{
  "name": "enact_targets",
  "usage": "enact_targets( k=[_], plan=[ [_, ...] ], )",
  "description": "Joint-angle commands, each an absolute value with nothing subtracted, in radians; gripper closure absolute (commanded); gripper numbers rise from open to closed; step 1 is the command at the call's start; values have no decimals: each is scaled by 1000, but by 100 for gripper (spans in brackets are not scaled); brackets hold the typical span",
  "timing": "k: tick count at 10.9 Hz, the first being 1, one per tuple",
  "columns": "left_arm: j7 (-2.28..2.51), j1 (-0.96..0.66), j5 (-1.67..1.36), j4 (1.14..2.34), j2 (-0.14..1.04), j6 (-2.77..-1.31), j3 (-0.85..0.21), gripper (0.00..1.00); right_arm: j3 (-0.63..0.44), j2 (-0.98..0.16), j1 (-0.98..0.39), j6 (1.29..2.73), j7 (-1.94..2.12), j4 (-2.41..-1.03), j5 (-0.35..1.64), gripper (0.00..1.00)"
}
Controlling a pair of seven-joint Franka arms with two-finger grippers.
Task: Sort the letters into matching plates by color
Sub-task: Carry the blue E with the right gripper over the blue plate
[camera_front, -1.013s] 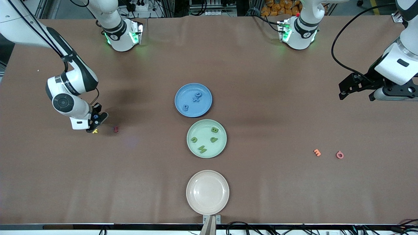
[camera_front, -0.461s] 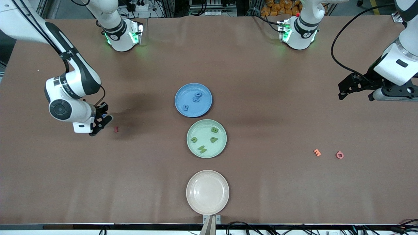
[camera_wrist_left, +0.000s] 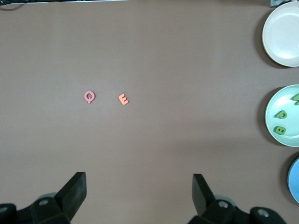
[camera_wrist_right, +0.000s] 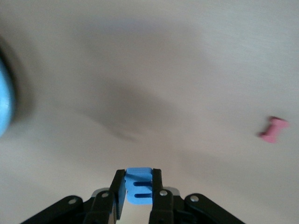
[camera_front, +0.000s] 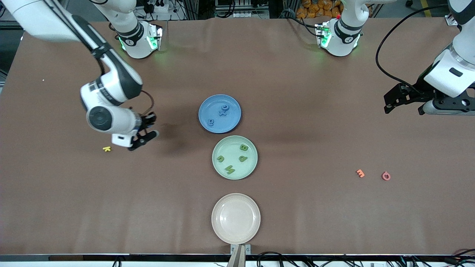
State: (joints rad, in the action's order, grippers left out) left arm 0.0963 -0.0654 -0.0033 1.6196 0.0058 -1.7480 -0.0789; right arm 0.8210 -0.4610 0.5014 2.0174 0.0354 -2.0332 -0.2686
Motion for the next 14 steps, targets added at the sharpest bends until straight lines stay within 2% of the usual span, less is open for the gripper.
enact_targets(
  k=[1,5,8,9,10,11,12,14],
  plan=[
    [72,-60,-20,1629,-5,-1759,-84,0,841,-448,314,2078,-313,-2037,-233,100],
    [71,-58,-20,1629,-5,-1759,-84,0,833,-483,96,2190,-604,-2036,-149,100],
    [69,-57,-20,1637,-5,-1759,-83,0,758,-537,-61,2275,-751,-2026,-152,100],
    [69,-54,-20,1637,-5,-1761,-83,0,753,-551,-72,2273,-764,-2023,-162,100],
    [69,-55,-20,1634,-3,-1763,-83,0,740,-552,-72,2269,-761,-2023,-185,85],
    [69,-55,-21,1635,-5,-1763,-83,0,738,-549,-65,2263,-765,-2023,-190,18],
    [69,-55,-20,1635,-5,-1763,-83,0,736,-545,-54,2260,-756,-2023,-190,0],
    [66,-55,-20,1634,-3,-1764,-83,0,738,-510,-25,2244,-752,-2023,-187,0]
  ],
)
